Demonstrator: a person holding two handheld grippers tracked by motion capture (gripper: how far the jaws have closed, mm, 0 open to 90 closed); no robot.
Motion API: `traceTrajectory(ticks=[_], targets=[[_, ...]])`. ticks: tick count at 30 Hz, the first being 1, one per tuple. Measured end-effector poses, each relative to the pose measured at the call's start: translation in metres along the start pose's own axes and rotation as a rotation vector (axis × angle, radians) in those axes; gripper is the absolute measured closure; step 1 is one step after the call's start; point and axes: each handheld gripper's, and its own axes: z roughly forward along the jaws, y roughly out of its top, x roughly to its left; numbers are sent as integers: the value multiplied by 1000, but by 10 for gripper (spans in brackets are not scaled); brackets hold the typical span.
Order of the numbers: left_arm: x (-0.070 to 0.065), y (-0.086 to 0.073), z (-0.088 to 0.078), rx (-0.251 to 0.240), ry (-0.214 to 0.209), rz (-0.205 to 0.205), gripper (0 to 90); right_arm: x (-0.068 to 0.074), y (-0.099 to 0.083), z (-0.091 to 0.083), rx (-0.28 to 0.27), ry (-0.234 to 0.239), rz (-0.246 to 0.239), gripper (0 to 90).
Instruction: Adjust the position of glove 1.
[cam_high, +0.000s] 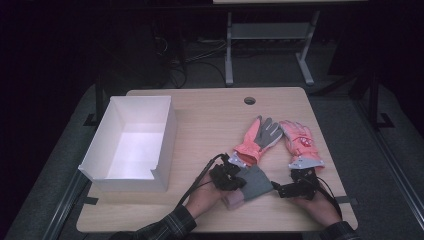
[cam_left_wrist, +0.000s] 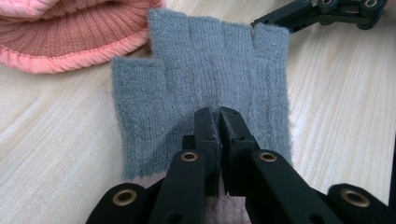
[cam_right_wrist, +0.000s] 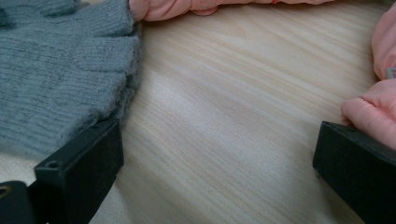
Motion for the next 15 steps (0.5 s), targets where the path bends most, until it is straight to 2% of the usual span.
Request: traceTrajectory(ticks=[1,2,3,5,6,7,9,10,13,15], targets=[[0,0,-1,-10,-3,-2,842,0,0,0,0,0,0,12],[2,0,-3,-8,-9,16,812,0,0,0,0,0,0,12],[2,1,-5,-20,-18,10,768,0,0,0,0,0,0,12],[4,2,-11,-36,-24,20,659,0,0,0,0,0,0,12],[3,3,-13,-52,-21,8,593,0,0,0,0,1,0,12],[5,4,-17,-49,-15,27,525,0,0,0,0,0,1,12],[9,3,-20,-49,-3,32,415,0,0,0,-1,0,0,12],[11,2,-20,-60,-9,19,367,0,0,0,0,0,0,12],[15,0,-14,-49,-20,4,276,0,0,0,0,0,1,12],[17,-1,-8,-23,-12,20,221,0,0,0,0,1,1,12]])
